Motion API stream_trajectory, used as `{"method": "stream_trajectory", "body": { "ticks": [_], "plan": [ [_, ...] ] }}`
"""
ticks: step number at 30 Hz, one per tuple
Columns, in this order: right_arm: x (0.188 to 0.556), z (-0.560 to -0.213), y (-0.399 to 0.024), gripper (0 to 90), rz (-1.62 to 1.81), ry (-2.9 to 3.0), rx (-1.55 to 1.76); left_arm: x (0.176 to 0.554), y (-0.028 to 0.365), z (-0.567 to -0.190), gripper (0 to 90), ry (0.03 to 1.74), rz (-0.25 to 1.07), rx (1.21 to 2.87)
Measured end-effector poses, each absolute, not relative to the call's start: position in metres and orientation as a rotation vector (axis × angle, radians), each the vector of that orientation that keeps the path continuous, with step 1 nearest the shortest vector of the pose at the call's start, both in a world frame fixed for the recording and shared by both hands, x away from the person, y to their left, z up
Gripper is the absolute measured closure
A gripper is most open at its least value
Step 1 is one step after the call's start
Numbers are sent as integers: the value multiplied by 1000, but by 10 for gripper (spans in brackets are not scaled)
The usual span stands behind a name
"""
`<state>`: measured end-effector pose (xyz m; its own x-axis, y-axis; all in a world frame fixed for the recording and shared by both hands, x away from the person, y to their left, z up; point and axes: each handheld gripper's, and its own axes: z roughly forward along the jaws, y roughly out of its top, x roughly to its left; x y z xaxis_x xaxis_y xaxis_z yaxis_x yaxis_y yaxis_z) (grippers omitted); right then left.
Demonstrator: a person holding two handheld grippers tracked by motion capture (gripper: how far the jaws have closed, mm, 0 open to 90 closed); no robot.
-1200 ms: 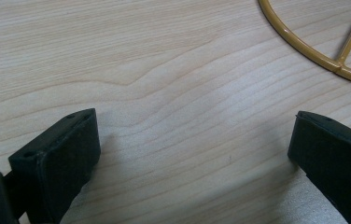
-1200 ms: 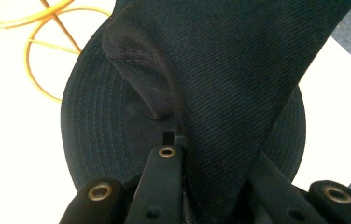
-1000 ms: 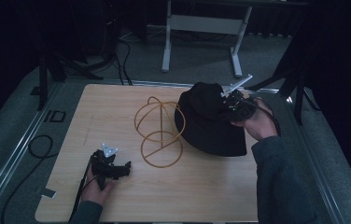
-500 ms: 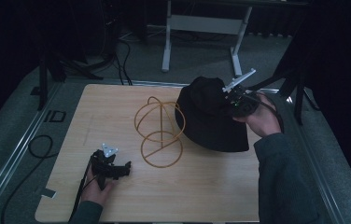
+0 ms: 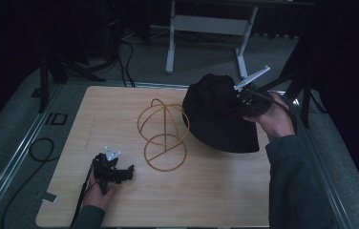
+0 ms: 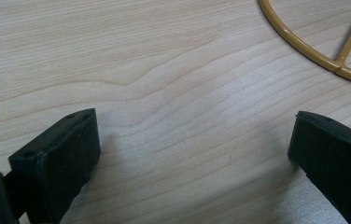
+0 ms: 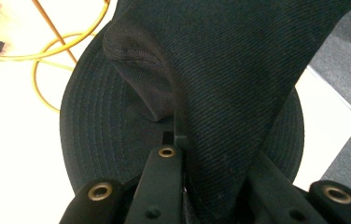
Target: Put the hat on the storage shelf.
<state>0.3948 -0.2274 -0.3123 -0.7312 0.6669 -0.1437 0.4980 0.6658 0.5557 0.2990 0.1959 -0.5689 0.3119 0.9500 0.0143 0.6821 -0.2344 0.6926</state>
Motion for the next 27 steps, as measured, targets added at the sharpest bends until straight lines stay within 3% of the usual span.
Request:
{"method": "stream_trajectory", "body": {
  "ticks": [27],
  "plan": [
    [379,-291,-250,871,765,2510,891,299,196,-569,26,1441,595,1999]
  ]
}}
